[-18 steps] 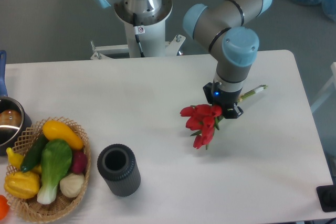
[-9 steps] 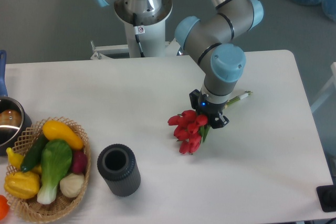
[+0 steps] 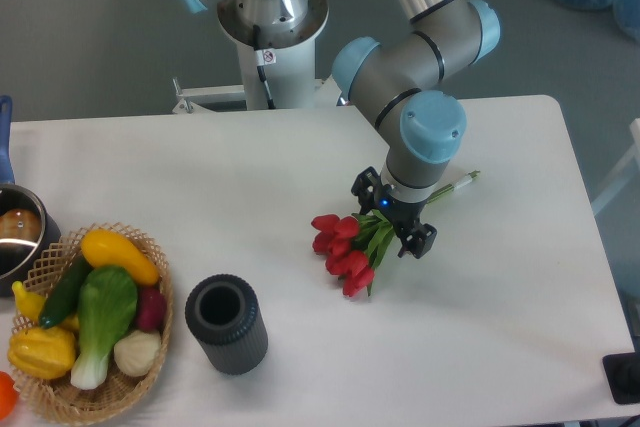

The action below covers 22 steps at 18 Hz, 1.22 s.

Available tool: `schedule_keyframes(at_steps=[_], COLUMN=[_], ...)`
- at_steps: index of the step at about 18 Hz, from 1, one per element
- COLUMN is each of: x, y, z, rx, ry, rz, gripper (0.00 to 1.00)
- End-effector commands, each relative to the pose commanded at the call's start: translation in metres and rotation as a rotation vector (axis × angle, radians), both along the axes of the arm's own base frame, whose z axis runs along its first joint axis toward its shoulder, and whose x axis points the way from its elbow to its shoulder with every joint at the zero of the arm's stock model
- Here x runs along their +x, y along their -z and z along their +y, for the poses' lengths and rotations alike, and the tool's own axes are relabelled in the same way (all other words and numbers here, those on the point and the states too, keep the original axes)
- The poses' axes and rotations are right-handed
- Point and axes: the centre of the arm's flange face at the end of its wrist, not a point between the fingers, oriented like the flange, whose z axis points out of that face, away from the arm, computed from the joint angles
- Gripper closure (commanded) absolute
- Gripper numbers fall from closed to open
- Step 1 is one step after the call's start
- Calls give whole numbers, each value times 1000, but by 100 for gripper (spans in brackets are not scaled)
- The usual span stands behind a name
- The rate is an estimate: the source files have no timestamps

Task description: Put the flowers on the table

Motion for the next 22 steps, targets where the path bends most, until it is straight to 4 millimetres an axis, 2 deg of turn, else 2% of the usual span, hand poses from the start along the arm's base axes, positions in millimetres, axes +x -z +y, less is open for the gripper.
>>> schedule_keyframes(at_steps=[3, 6, 11, 17, 22], x=[-21, -31, -44, -73, -76], y=[-26, -37, -61, -75, -76], z=[-15, -29, -30, -57, -60], rx=[37, 45, 70, 75, 69], ry=[-40, -64, -48, -106, -111], rz=[66, 84, 135, 165, 168], gripper=[0, 0, 0, 0, 0])
